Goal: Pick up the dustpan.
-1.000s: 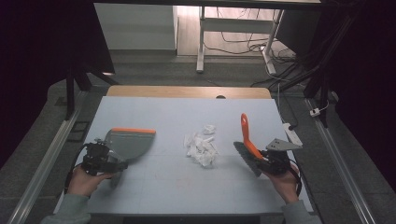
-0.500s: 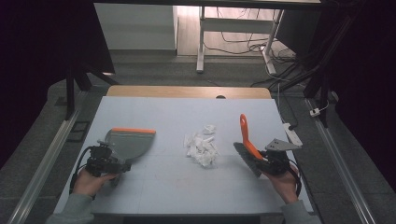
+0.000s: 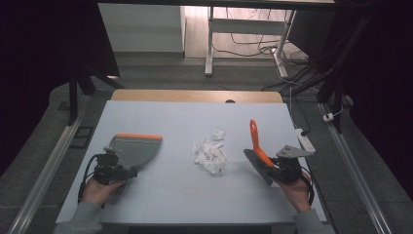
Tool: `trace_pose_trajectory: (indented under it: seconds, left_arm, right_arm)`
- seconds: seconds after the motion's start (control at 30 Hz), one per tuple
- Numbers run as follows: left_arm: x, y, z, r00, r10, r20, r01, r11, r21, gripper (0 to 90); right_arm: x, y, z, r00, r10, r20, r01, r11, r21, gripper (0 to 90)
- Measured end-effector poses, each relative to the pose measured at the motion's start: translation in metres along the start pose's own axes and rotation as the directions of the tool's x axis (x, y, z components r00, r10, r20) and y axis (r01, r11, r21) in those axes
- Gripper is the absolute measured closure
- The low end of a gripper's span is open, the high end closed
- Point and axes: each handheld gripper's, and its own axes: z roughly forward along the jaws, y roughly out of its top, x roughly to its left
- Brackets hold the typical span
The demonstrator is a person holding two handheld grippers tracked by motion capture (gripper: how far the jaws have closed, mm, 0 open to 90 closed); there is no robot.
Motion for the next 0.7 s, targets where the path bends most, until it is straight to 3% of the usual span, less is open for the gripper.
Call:
trace_pose_trajectory:
  seconds: [0.7]
  left_arm:
    - [0.0021, 0.0005, 0.0048, 0.9986, -0.041, 0.035, 0.041, 0.9989, -0.023, 53.9]
  right_arm:
    - [-0.0005, -0.0008, 0.0007, 1.0000, -0.003, 0.009, 0.002, 1.000, 0.004, 69.8]
